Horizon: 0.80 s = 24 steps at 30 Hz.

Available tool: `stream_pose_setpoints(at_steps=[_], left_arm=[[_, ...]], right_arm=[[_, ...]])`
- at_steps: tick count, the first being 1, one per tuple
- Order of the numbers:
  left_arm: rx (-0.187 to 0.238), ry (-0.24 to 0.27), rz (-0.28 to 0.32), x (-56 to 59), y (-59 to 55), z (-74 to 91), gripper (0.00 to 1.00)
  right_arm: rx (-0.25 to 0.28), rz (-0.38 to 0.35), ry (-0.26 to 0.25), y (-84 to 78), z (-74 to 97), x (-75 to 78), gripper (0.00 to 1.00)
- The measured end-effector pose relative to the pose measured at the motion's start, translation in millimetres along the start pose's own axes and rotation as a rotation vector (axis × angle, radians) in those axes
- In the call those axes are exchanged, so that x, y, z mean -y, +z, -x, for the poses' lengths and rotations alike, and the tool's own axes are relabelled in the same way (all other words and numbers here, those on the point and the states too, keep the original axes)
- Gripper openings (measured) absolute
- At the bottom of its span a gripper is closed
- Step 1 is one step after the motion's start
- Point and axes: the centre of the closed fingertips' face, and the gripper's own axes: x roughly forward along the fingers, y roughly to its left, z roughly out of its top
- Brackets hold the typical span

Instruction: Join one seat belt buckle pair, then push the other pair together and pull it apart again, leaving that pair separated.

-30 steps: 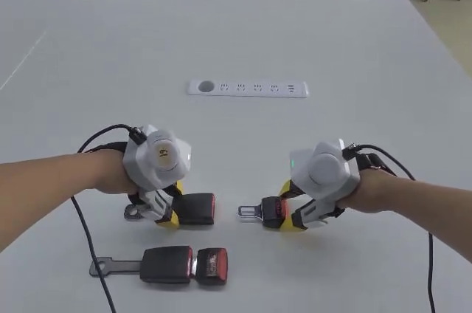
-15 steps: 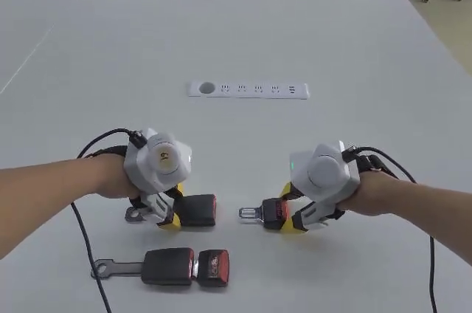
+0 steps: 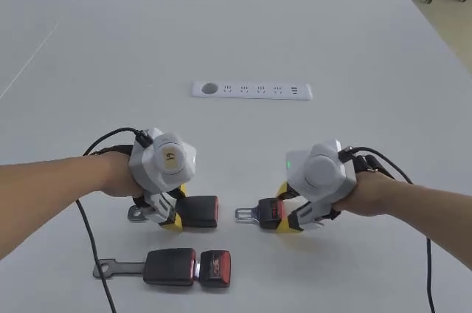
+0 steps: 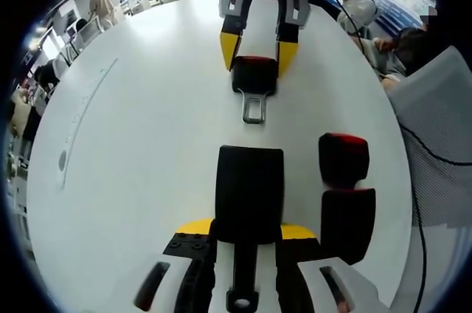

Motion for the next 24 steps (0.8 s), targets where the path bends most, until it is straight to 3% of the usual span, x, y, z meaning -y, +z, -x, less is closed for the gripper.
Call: stream_pose_setpoints(at_steps=[1, 4, 6, 9, 24], left_arm=[[0.001, 0.001, 0.002, -4.7, -4.0, -3.2, 0.31], [-0.002, 0.002, 0.002, -0.9, -1.0, -1.0, 0.31], [-0.006, 0.001, 0.002, -4.3, -4.5, -3.7, 0.31], [-0.009, 0.0, 0.002, 2.1, 1.9, 1.5, 0.31], [-0.016, 0.001, 0.005, -0.3, -1.1, -1.1, 0.31]], right_arm=[[0.002, 0.0, 0.0, 0.9, -0.1, -0.1, 0.31], [0.005, 0.003, -0.001, 3.7, -1.1, 1.1, 0.31], [0.009, 0.001, 0.0, 6.6, -1.8, -1.0, 0.31], [0.011, 0.005, -0.001, 9.9, -1.7, -1.7, 0.31], [0.027, 0.001, 0.005, 20.4, -9.9, -3.0, 0.31]])
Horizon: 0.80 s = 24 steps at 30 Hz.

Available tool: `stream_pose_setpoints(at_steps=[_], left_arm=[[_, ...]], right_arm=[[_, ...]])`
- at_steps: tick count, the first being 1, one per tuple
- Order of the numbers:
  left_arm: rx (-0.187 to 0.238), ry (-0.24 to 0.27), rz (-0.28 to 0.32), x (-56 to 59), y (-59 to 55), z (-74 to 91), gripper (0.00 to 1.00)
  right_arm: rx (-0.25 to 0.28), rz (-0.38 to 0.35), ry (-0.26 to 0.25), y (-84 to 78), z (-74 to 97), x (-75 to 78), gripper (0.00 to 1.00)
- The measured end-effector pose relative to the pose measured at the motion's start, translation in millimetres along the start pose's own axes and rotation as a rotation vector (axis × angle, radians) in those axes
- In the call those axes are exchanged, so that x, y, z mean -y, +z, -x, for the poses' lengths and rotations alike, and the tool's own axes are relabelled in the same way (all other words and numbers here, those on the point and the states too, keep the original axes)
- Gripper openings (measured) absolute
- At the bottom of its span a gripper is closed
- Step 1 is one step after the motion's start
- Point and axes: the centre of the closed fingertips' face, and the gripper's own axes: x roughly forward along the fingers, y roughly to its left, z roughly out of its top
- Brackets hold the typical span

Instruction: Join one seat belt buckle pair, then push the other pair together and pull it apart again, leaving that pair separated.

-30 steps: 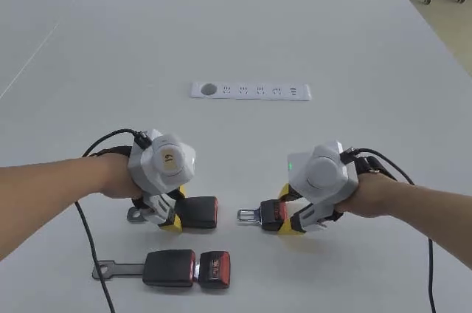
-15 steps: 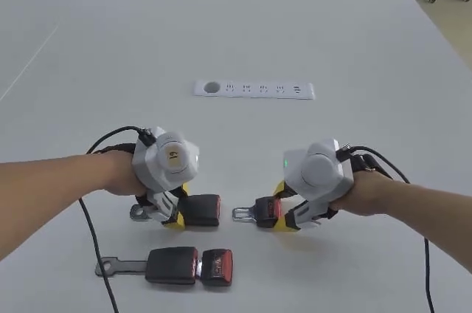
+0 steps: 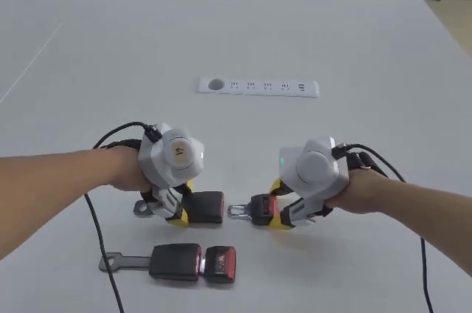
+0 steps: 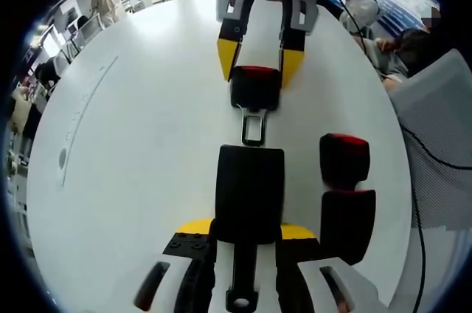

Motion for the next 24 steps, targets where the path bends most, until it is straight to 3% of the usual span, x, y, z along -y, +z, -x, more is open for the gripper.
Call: stream_pose_setpoints(at_steps=[24], left_arm=[[0.0, 0.002, 0.002, 0.2, 0.9, 1.2, 0.31]], right_arm=[[0.011, 0.005, 0.01, 12.7, -9.4, 2.5, 0.31]])
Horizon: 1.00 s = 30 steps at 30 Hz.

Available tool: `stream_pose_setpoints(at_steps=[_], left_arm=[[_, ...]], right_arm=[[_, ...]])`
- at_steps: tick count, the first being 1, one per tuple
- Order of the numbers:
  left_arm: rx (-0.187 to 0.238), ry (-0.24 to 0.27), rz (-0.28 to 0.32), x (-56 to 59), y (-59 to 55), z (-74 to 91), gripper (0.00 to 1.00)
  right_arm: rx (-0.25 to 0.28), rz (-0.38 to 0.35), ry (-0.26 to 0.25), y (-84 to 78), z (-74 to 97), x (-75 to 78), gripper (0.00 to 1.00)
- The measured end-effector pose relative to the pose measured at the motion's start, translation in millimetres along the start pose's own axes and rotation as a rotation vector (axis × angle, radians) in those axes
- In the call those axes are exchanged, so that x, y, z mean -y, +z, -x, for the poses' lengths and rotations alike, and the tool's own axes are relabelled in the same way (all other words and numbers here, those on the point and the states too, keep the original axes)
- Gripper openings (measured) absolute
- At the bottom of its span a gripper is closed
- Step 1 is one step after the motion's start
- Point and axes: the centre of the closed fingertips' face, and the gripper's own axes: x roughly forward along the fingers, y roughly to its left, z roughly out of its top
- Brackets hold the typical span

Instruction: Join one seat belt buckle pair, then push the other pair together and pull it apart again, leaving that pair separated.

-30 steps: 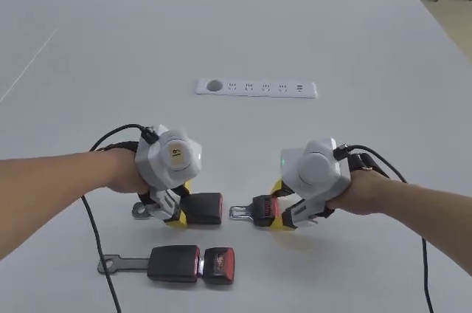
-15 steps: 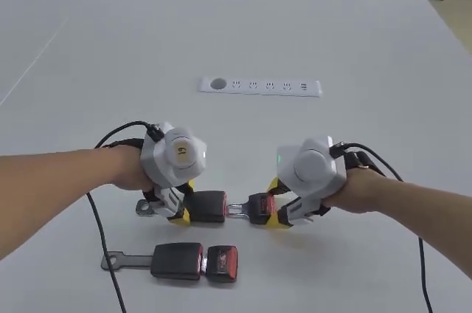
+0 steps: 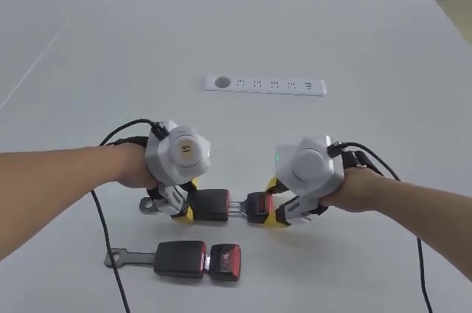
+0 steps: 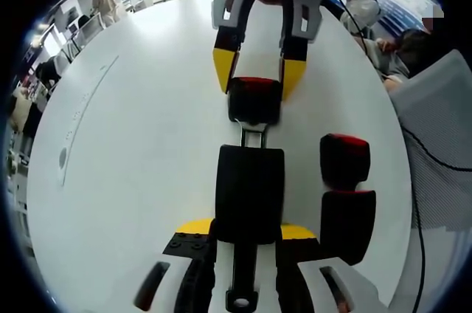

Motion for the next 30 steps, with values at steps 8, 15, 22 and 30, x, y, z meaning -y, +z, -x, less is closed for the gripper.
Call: stream_pose_setpoints(at_steps=[8, 15, 22, 30], left_arm=[[-0.001, -0.001, -0.002, -1.8, -0.9, -1.5, 0.31], [0.01, 0.0, 0.007, 2.2, 2.7, 1.4, 0.31], [0.014, 0.005, 0.004, 2.4, 3.3, 2.8, 0.31], [0.026, 0.004, -0.003, -0.7, 0.5, 0.4, 0.31]], right_arm=[[0.008, 0.0, -0.002, 4.7, -3.4, 0.8, 0.31], [0.007, -0.01, -0.008, 4.1, -7.8, 1.2, 0.31], [0.023, -0.027, -0.016, 5.5, -6.9, 1.0, 0.31], [0.043, -0.048, -0.027, 8.2, -5.2, -0.7, 0.3]])
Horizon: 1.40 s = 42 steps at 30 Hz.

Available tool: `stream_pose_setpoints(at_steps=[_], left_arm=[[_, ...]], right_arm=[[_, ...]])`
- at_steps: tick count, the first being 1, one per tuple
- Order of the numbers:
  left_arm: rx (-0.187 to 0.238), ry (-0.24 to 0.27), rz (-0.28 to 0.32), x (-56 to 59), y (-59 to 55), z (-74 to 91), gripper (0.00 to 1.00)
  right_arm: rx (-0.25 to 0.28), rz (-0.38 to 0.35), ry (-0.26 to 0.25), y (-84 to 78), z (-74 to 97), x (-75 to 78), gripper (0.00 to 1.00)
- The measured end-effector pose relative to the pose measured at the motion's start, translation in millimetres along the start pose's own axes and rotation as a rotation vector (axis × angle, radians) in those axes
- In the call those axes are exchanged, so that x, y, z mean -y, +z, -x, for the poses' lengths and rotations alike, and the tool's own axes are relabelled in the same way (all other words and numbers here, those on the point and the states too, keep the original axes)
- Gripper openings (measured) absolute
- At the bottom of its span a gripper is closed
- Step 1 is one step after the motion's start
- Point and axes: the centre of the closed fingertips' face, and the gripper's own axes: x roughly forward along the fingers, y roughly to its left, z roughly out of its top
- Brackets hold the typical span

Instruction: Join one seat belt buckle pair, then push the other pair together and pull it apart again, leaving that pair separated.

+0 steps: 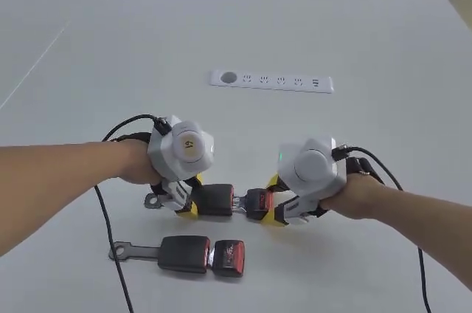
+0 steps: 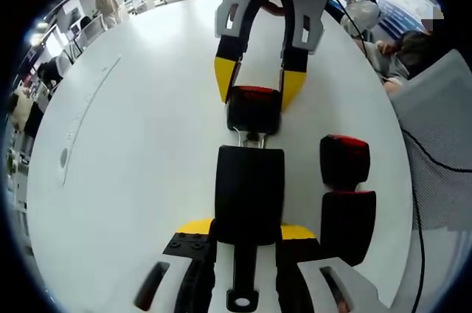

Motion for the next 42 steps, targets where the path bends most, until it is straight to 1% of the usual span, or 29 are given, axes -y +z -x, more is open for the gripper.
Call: stream_pose_setpoints(at_steps=[9, 13, 15, 17, 19, 23, 24, 25, 27, 29, 31, 33, 37, 40, 41, 42], left_arm=[[0.009, -0.003, -0.005, 3.2, 2.6, 2.5, 0.31], [0.012, -0.001, -0.001, -0.4, -0.8, -0.7, 0.31], [0.015, -0.001, -0.001, 0.5, -0.3, -0.3, 0.31], [0.017, -0.003, -0.004, -2.0, -2.7, -2.5, 0.31], [0.015, -0.004, -0.008, -1.8, -1.7, -1.1, 0.3], [0.016, -0.006, -0.008, 2.1, 2.3, 1.3, 0.3], [0.015, -0.006, -0.009, 1.3, 1.4, 0.7, 0.3], [0.017, -0.006, -0.009, -2.5, -2.2, -2.0, 0.3], [0.02, -0.006, -0.005, -1.9, -2.0, -1.3, 0.3], [0.017, -0.005, -0.008, 0.6, 0.6, 0.6, 0.3], [0.016, -0.005, -0.013, -0.2, 0.2, -1.3, 0.3], [0.016, -0.005, -0.016, -1.2, -1.2, -1.8, 0.3], [0.028, -0.006, -0.023, -2.8, -2.6, -3.8, 0.3], [0.031, -0.007, -0.027, 2.7, 3.7, 0.6, 0.3], [0.031, -0.008, -0.029, 3.4, 4.4, 1.0, 0.3], [0.03, -0.009, -0.031, 0.5, 1.5, -1.5, 0.3]], right_arm=[[0.009, -0.005, 0.0, 1.6, -1.8, 1.2, 0.3], [0.014, -0.009, -0.003, 1.6, -3.0, 1.3, 0.3], [0.016, -0.012, -0.003, 1.7, -3.5, 1.3, 0.3], [0.018, -0.01, -0.001, 1.7, -4.6, 1.1, 0.3], [0.019, -0.01, -0.001, 1.9, -5.3, 0.8, 0.29], [0.024, -0.011, 0.0, 4.9, -5.9, -0.3, 0.29], [0.02, -0.009, 0.001, 5.5, -6.1, -0.9, 0.29], [0.02, -0.01, 0.002, 5.0, -6.0, -0.2, 0.29], [0.022, -0.012, 0.003, 4.3, -6.1, -0.1, 0.29], [0.02, -0.012, 0.0, 4.7, -6.2, -0.4, 0.29], [0.032, -0.021, 0.0, 9.6, -8.7, -1.0, 0.29], [0.026, -0.017, -0.001, 12.5, -10.5, -1.7, 0.29], [0.026, -0.019, 0.002, 11.5, -10.1, 0.2, 0.29], [0.022, -0.021, -0.004, 13.5, -10.5, -1.0, 0.29], [0.022, -0.019, -0.006, 13.5, -10.9, -0.1, 0.29], [0.024, -0.019, -0.007, 13.6, -10.9, 0.4, 0.29]])
